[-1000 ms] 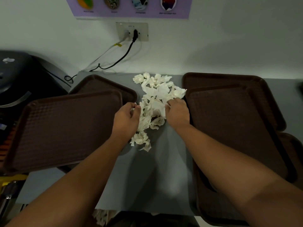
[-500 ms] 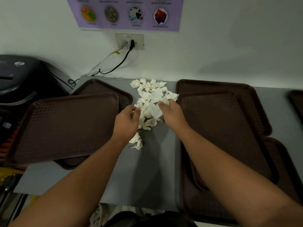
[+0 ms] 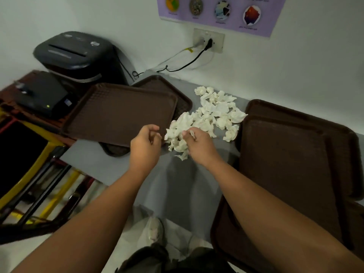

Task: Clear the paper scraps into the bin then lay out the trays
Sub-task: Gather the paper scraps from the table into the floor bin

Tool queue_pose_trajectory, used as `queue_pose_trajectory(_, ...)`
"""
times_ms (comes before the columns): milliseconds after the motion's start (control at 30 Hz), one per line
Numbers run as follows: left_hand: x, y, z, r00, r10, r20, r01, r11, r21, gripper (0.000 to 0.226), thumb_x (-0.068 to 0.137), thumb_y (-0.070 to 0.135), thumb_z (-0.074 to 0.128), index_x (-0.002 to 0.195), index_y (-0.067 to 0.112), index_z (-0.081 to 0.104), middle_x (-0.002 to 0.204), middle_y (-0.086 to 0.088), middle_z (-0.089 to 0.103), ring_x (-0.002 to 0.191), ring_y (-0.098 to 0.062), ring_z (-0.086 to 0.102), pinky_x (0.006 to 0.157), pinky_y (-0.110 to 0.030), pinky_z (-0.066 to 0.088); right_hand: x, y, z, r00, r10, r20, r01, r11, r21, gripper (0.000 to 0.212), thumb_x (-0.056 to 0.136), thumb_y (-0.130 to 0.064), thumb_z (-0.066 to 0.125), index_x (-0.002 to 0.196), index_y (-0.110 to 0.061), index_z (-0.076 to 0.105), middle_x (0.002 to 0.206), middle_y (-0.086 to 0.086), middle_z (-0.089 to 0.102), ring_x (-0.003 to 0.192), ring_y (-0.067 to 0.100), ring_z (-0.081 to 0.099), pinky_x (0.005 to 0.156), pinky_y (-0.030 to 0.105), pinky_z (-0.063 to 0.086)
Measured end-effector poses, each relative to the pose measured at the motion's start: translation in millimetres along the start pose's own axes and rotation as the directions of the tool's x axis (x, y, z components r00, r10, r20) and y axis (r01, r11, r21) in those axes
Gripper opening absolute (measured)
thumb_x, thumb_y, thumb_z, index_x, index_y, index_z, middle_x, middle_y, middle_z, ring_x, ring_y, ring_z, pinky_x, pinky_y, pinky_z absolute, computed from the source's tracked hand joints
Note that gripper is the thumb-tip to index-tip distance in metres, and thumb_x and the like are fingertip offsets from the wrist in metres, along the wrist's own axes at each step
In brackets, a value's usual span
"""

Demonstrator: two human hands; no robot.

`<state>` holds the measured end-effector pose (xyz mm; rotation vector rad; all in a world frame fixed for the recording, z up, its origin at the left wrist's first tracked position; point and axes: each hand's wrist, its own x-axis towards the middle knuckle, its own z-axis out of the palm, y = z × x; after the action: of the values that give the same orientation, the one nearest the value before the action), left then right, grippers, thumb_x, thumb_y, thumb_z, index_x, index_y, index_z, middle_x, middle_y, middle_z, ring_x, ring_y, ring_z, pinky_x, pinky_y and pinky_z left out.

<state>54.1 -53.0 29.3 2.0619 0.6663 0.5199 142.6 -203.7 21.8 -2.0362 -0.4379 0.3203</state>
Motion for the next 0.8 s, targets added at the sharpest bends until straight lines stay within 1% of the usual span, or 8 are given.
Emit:
queue_pose_trajectory(100, -18.2, -20.2, -26.5, 0.994, -0.077, -0.078, 0.079, 0.997, 0.023, 0.007, 0.092, 0.033, 0.066, 0.091, 0.027, 0.063, 0.072, 0.004, 0.067, 0.066, -0.01, 0.065, 0.065, -0.028, 0.054, -9.9, -20.1, 28.8, 0.998, -0.006, 0.06, 0.002, 0.998, 0.058, 0.057, 0.093, -0.058, 0.048, 0.057, -0.018, 0.029, 0.053, -0.001, 0.03, 0.051, 0.012, 0.031, 0.055, 0.033, 0.031)
queue_pose_trajectory(200, -38.7, -40.9, -55.6, 0.978, -0.159, -0.138, 0.172, 0.982, 0.084, 0.042, 0.093, 0.047, 0.062, 0.066, 0.015, 0.055, 0.055, 0.003, 0.056, 0.048, -0.008, 0.05, 0.048, -0.021, 0.041, -19.4, -31.5, 63.7, 0.979, 0.014, 0.202, -0.031, 0.996, 0.078, 0.061, 0.095, -0.061, 0.037, 0.053, -0.018, 0.031, 0.047, -0.006, 0.033, 0.045, 0.009, 0.032, 0.053, 0.03, 0.031)
queue_pose_trajectory(300, -60.8, -67.4, -87.3, 0.952, -0.218, -0.214, 0.248, 0.961, 0.12, 0.055, 0.099, 0.037, 0.053, 0.053, 0.013, 0.035, 0.045, 0.0, 0.035, 0.041, -0.014, 0.034, 0.047, -0.034, 0.032, -34.4, -44.4, 106.3, 0.922, -0.006, 0.386, -0.036, 0.994, 0.104, 0.059, 0.099, -0.054, 0.038, 0.051, -0.02, 0.03, 0.043, -0.01, 0.031, 0.043, 0.009, 0.03, 0.053, 0.029, 0.029)
queue_pose_trajectory(400, -76.8, -94.7, -119.3, 0.915, -0.31, -0.258, 0.347, 0.931, 0.112, 0.053, 0.099, 0.03, 0.051, 0.053, 0.005, 0.039, 0.047, -0.004, 0.038, 0.043, -0.016, 0.035, 0.049, -0.038, 0.033, -51.4, -57.8, 153.6, 0.867, -0.044, 0.496, 0.027, 0.999, 0.041, 0.054, 0.102, -0.043, 0.037, 0.054, -0.018, 0.039, 0.052, -0.001, 0.044, 0.051, 0.018, 0.042, 0.057, 0.035, 0.036)
queue_pose_trajectory(500, -90.9, -122.6, -149.1, 0.889, -0.361, -0.28, 0.402, 0.909, 0.106, 0.052, 0.099, 0.028, 0.05, 0.052, 0.01, 0.04, 0.047, 0.0, 0.04, 0.044, -0.012, 0.035, 0.048, -0.032, 0.026, -64.0, -65.8, 199.9, 0.827, -0.105, 0.553, 0.167, 0.984, -0.063, 0.04, 0.103, -0.035, 0.037, 0.075, -0.014, 0.056, 0.074, 0.008, 0.063, 0.076, 0.031, 0.061, 0.07, 0.04, 0.047)
queue_pose_trajectory(567, -98.9, -146.3, -165.2, 0.875, -0.391, -0.286, 0.437, 0.892, 0.118, 0.053, 0.098, 0.031, 0.052, 0.049, 0.014, 0.038, 0.046, 0.002, 0.038, 0.043, -0.011, 0.034, 0.047, -0.031, 0.025, -69.0, -69.9, 228.4, 0.804, -0.147, 0.576, 0.233, 0.969, -0.077, 0.033, 0.103, -0.034, 0.04, 0.082, -0.013, 0.056, 0.077, 0.004, 0.064, 0.075, 0.026, 0.06, 0.064, 0.033, 0.041)
queue_pose_trajectory(700, -108.0, -208.4, -188.9, 0.829, -0.493, -0.265, 0.53, 0.844, 0.088, 0.056, 0.099, 0.036, 0.052, 0.047, 0.015, 0.042, 0.045, 0.001, 0.044, 0.045, -0.016, 0.042, 0.049, -0.03, 0.029, -79.9, -71.3, 290.7, 0.804, -0.195, 0.562, 0.307, 0.945, -0.113, 0.054, 0.098, -0.05, 0.043, 0.058, -0.015, 0.042, 0.052, -0.002, 0.044, 0.05, 0.015, 0.042, 0.047, 0.026, 0.027)
queue_pose_trajectory(800, -107.2, -261.7, -200.3, 0.808, -0.539, -0.237, 0.573, 0.812, 0.109, 0.056, 0.101, 0.035, 0.046, 0.048, 0.017, 0.043, 0.054, -0.008, 0.054, 0.055, -0.029, 0.052, 0.053, -0.033, 0.034, -83.3, -59.8, 344.4, 0.822, -0.162, 0.545, 0.293, 0.942, -0.162, 0.061, 0.099, -0.051, 0.039, 0.052, -0.011, 0.041, 0.048, 0.0, 0.042, 0.048, 0.02, 0.045, 0.049, 0.032, 0.026)
